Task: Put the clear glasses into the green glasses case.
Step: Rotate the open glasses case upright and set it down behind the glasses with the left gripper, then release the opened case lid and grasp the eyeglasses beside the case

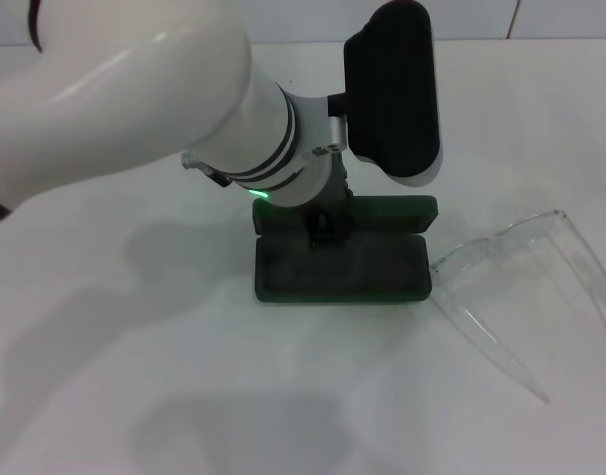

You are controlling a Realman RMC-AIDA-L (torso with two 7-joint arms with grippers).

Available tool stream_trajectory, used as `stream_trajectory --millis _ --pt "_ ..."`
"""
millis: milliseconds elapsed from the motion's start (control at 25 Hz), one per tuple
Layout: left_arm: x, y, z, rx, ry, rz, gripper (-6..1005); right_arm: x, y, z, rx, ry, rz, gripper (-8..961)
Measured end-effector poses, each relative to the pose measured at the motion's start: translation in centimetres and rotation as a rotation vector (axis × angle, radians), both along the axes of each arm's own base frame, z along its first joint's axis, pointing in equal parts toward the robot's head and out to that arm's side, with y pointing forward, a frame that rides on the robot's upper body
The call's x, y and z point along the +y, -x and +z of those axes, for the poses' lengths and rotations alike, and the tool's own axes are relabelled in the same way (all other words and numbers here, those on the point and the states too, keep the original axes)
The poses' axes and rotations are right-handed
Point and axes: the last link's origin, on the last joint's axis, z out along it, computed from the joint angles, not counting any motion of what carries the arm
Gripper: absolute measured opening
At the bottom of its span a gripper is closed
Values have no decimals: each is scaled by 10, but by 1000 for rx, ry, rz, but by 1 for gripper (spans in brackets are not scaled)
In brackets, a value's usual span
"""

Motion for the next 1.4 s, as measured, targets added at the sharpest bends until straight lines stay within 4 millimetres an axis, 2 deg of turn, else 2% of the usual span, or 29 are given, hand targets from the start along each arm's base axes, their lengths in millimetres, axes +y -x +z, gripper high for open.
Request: stream_trajectory --millis 360,1000,1240,1400 --pt "4 -3 -5 -16 -5 -58 226 -6 -4 0 5 -4 -17 765" --pt "14 2 -8 -33 -34 -67 235 -9 -5 0 5 -8 -26 765" --pt "14 -1 -7 -34 -33 -71 313 -8 -6 0 5 -10 -29 766" --pt "10 -11 -3 -45 -29 -82 390 -8 -6 1 4 -11 -34 766"
